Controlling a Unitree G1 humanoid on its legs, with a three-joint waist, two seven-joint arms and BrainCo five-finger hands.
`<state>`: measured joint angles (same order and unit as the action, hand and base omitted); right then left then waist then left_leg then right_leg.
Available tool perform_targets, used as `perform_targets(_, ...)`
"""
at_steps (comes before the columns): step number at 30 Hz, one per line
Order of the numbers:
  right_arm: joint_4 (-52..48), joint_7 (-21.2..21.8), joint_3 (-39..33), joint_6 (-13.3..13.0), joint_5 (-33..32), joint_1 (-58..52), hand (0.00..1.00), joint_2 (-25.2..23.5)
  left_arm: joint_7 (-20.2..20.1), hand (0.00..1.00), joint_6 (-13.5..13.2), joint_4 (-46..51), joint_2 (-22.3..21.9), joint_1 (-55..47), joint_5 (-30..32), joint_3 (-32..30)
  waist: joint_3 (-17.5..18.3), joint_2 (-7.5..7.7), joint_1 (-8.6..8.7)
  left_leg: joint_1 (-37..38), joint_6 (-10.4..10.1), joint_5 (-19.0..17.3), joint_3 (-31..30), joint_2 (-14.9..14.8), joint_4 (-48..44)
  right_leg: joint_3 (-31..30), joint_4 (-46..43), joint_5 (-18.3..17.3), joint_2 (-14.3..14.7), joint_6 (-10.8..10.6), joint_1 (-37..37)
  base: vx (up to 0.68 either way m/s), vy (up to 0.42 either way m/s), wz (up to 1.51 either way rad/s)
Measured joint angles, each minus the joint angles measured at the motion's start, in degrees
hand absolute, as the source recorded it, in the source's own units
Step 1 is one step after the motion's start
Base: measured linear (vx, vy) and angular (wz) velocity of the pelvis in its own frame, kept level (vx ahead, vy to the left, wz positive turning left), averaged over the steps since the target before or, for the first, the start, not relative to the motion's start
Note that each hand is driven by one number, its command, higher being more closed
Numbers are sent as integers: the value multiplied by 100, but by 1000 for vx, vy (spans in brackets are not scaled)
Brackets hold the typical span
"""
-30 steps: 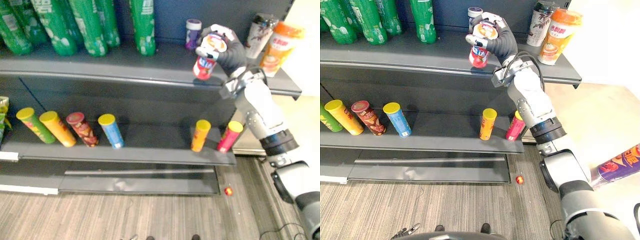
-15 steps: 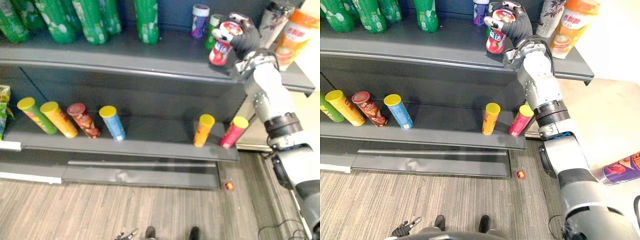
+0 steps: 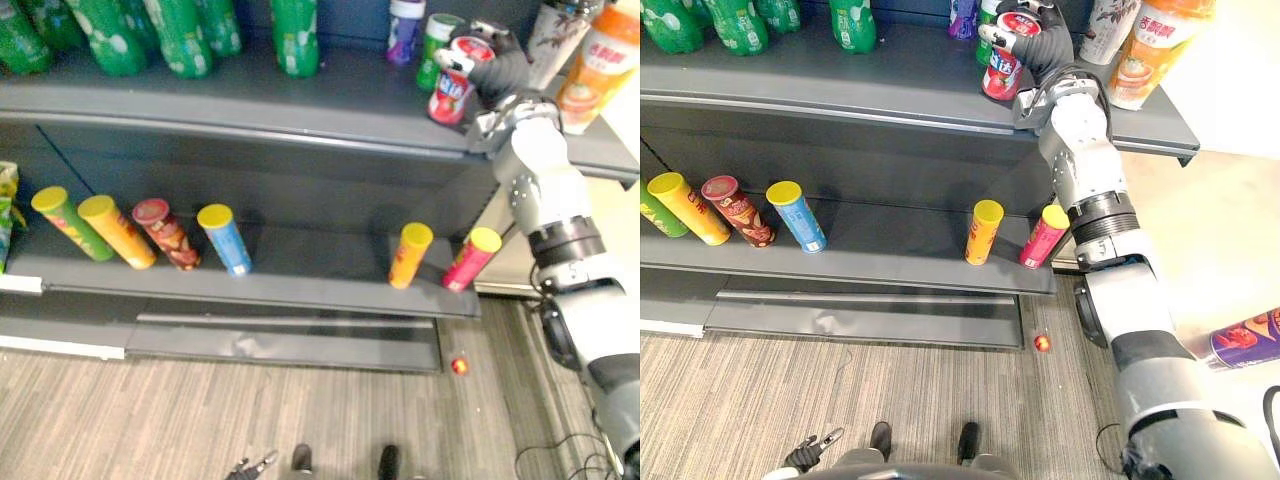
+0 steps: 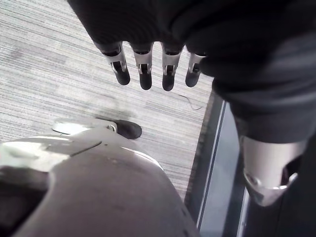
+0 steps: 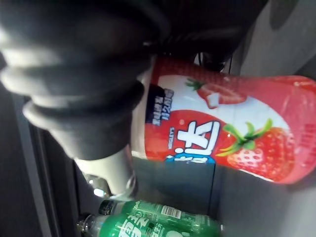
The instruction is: Put the gum and the chips on the shelf.
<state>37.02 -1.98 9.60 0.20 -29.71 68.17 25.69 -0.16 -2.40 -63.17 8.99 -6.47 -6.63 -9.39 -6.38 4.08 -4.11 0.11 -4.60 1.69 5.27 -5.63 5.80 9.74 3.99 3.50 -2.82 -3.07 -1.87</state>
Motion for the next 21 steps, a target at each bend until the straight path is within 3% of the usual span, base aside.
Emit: perform_targets(21,-437,240,175,27,-51,-172,100,4,-1,0,2,-1,6,-2,2,-4,-12,24,63,23,0,0,36,-4,0,-36,-6,1,2,1,1,0,0,0)
